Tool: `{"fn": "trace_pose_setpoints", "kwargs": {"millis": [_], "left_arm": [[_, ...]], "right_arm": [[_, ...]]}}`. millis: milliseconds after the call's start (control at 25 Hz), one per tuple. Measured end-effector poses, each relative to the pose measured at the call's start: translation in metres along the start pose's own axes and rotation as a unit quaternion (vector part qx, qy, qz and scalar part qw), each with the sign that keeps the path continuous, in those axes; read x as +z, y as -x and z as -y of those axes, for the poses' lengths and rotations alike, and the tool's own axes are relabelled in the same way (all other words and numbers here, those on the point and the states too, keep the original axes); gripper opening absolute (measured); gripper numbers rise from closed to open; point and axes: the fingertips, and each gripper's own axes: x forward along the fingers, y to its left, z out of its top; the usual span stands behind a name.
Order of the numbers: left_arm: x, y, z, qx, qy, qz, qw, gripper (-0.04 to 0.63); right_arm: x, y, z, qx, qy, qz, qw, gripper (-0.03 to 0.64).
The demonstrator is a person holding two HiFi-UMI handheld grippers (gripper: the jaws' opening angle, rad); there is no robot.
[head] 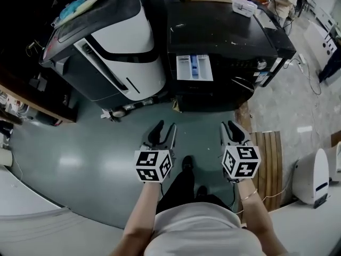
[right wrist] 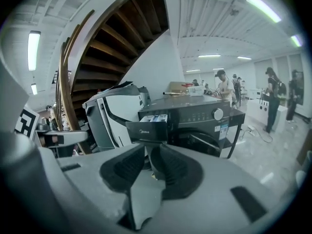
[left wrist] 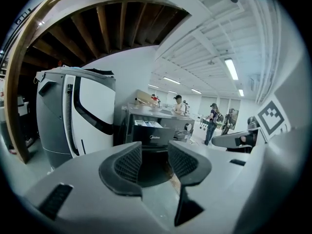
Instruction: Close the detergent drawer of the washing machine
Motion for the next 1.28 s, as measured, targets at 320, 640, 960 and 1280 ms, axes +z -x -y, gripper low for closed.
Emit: {"fn": "trace_pose_setpoints", "kwargs": {"millis": [320, 640, 960, 1280], "left_arm": [[0.005, -0.048, -0.034, -0.009, 0.004, -0.019, 0.9998, 0.17], [0.006, -0.076, -0.053, -0.024, 0.005, -0.034, 0.9991, 0.17], [0.01, -0.087, -0.066, -0.035, 0.011, -0.037, 0.9986, 0.172], [0.007, -0.102, -0.069, -0.042, 0.005, -0.044, 0.9981, 0.168]], "right_arm": [[0.009, -0.05, 0.01, -0.018, -0.008, -0.02, 1.0, 0.084], [0.016, -0.077, 0.013, -0.04, -0.005, -0.031, 0.999, 0.084], [0.023, -0.088, 0.014, -0.055, -0.001, -0.029, 0.998, 0.084], [0.025, -0.105, 0.016, -0.057, -0.006, -0.028, 0.998, 0.084]]}}
